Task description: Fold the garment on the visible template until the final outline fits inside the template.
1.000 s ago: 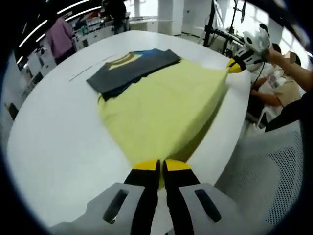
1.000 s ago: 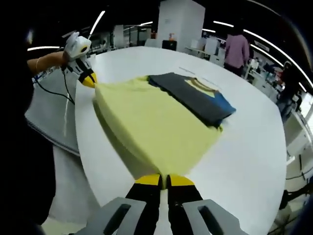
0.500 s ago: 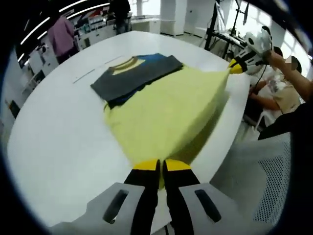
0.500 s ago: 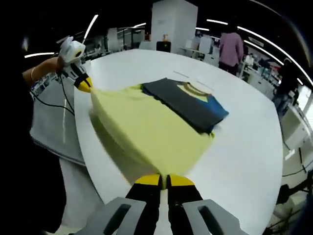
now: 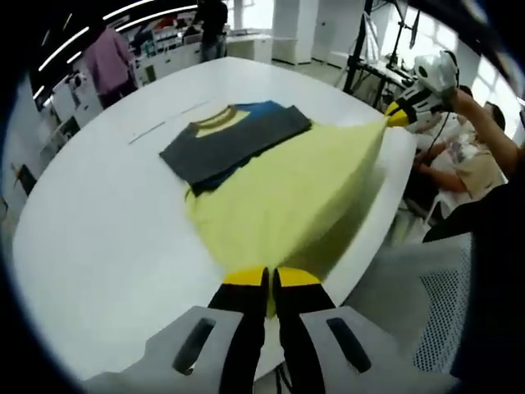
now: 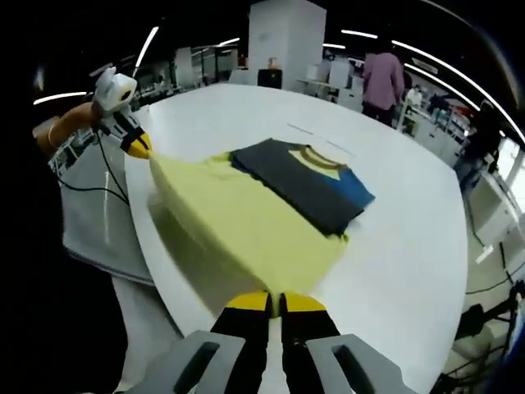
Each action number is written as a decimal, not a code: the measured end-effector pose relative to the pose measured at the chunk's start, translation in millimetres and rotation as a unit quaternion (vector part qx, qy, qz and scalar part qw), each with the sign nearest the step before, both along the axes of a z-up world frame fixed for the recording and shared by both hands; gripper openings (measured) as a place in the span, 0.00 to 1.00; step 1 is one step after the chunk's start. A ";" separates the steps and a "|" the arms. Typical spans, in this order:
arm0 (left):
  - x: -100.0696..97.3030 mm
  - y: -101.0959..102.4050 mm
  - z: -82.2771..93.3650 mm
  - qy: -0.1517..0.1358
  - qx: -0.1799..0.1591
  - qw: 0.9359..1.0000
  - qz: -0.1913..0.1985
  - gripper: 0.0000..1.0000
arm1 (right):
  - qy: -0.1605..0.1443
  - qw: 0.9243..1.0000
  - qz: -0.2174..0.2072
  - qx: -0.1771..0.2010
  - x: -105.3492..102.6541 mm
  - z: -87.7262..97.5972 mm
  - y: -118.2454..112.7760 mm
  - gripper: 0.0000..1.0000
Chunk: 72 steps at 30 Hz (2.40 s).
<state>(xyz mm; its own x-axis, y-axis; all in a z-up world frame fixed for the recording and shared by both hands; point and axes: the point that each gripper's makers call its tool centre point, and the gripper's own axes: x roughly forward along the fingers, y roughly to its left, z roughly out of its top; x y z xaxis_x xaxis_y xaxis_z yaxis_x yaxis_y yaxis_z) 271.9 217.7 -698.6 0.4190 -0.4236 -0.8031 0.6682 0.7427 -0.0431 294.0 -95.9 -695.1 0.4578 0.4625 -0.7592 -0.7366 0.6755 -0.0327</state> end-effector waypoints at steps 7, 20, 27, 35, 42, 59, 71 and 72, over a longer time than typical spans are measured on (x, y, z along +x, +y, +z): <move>-1.7 -1.2 11.0 -0.001 0.004 1.000 -0.002 0.00 | 0.007 1.000 -0.008 -0.001 -2.9 11.4 -0.9 0.00; 26.9 3.9 30.6 -0.040 0.016 0.999 0.004 0.00 | -0.022 1.000 0.003 -0.014 16.5 25.4 3.8 0.00; 46.2 5.1 31.6 -0.055 0.025 0.998 0.003 0.00 | -0.045 0.999 0.010 -0.024 39.9 33.9 4.9 0.00; 74.4 6.5 42.0 -0.086 0.018 0.996 0.011 0.00 | -0.067 0.997 0.016 -0.036 67.3 40.8 7.6 0.00; 104.2 5.4 54.0 -0.124 0.024 0.992 0.018 0.00 | -0.086 0.996 0.007 -0.034 94.6 48.9 8.1 0.00; 163.4 3.7 81.0 -0.201 0.025 0.978 0.044 0.00 | -0.147 0.988 -0.014 -0.054 151.5 66.2 7.0 0.00; 202.7 2.7 83.2 -0.220 0.017 0.973 0.059 0.00 | -0.175 0.980 -0.035 -0.085 192.8 62.3 2.2 0.00; 205.6 2.4 82.7 -0.222 0.016 0.973 0.060 0.00 | -0.177 0.979 -0.039 -0.088 197.4 60.3 1.6 0.00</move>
<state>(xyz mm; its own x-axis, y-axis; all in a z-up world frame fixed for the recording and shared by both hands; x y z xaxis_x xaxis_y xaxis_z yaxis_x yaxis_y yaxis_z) 477.5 220.1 -615.8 0.7733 -0.3272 -0.5432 0.5231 0.8132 0.2549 491.4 -94.3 -634.7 0.7359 0.2923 -0.6107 -0.6041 0.6908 -0.3973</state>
